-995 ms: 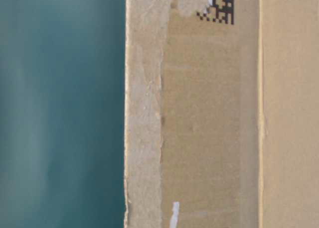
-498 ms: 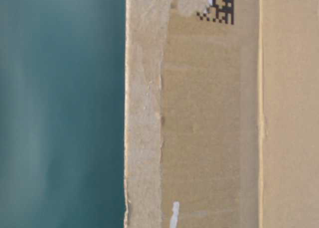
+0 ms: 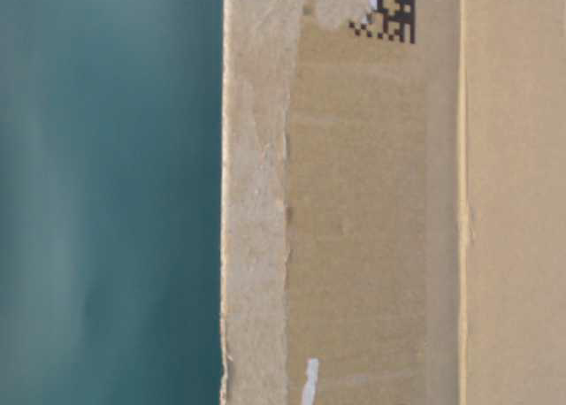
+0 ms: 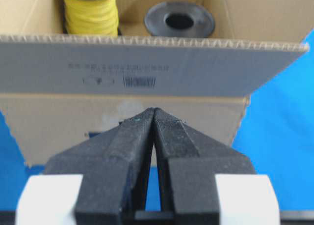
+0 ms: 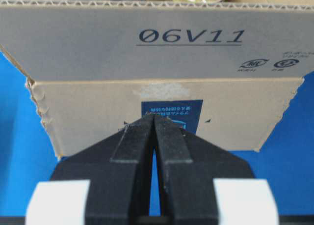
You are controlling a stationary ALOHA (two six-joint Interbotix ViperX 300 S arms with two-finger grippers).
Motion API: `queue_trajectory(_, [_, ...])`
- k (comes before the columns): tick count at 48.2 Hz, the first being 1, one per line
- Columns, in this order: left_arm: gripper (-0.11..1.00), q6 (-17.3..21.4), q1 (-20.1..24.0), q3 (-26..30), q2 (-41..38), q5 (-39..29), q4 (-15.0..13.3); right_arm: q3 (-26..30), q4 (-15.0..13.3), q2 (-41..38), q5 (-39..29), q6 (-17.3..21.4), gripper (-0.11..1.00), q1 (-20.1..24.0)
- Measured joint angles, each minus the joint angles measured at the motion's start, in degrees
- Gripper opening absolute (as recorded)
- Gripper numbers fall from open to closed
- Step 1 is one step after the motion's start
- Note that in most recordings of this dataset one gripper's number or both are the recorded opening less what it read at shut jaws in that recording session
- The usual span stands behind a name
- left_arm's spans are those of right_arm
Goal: Close the cardboard box.
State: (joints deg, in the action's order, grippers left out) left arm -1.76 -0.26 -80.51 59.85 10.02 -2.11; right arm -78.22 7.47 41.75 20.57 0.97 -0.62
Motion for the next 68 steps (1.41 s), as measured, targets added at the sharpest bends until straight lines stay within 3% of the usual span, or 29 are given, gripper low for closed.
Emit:
queue_trajectory(13, [0.00,0.7,0.0,2.2,-9.8,6.7,0.1,6.0,-0.5,-7.5,0.3,-1.3,0.00,0.0])
queue_trajectory(34, [0.00,3.3,2.4,15.6,-32.0,9.8,0.0,17.3,-1.4,-19.7,1.7,-2.0,0.00,-0.8])
queue_trajectory(53, [0.00,5.9,5.4,23.0,-41.6,11.3,0.0,24.2,-1.3,-28.5,3.4,-2.0,0.00,-1.9])
queue_trajectory(68, [0.00,6.1,6.0,25.3,-46.5,12.0,0.0,25.3,-1.3,-32.0,3.8,-1.8,0.00,-2.7])
